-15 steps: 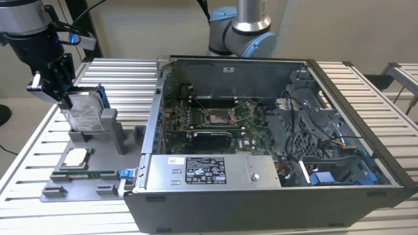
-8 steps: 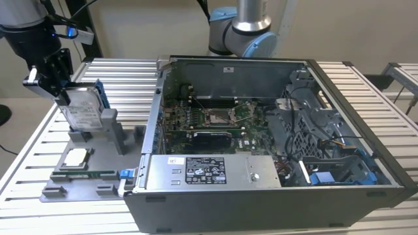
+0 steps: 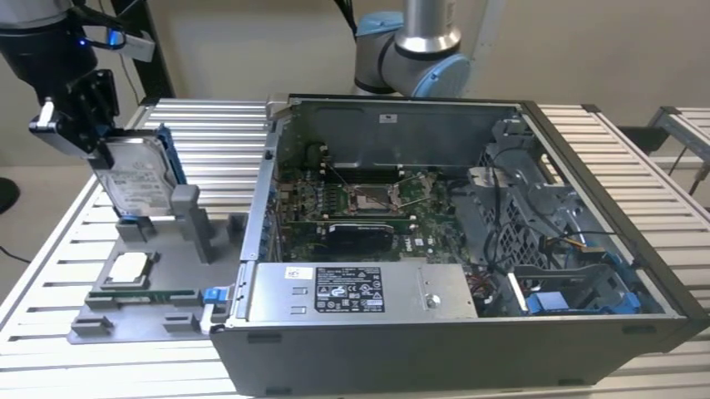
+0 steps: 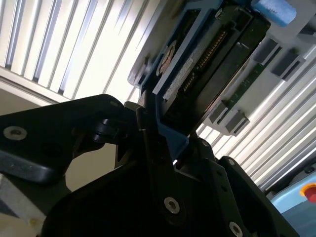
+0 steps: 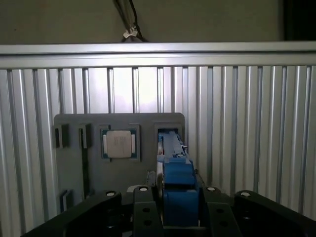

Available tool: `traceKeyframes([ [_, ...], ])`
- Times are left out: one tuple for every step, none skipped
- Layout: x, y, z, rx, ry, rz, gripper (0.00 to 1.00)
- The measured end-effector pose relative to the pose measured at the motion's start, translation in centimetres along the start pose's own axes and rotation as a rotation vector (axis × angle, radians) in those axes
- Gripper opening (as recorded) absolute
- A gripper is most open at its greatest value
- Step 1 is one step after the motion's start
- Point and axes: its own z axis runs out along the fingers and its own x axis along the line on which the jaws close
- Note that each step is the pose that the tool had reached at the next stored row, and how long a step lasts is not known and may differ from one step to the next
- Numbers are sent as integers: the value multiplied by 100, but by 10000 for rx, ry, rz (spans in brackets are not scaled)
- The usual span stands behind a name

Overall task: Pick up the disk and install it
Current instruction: 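Pick up the disk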

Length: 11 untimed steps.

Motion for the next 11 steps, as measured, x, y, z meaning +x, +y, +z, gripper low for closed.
traceKeyframes([
  [0, 0, -35, 1, -1, 0, 0],
  [0, -1, -72, 2, -1, 0, 0],
  [1, -1, -112, 1, 0, 0, 0],
  [1, -1, -153, 1, -1, 0, 0],
  [1, -2, -200, 2, -1, 0, 0],
  [1, -2, -246, 0, 0, 0, 0],
  [0, -2, -289, 0, 0, 1, 0],
  [-1, -2, -336, 1, -1, 1, 0],
  [-1, -3, -382, -1, 1, 0, 0],
  [-2, -3, -427, 0, 0, 0, 0],
  [-2, -3, -472, 0, 0, 0, 0],
])
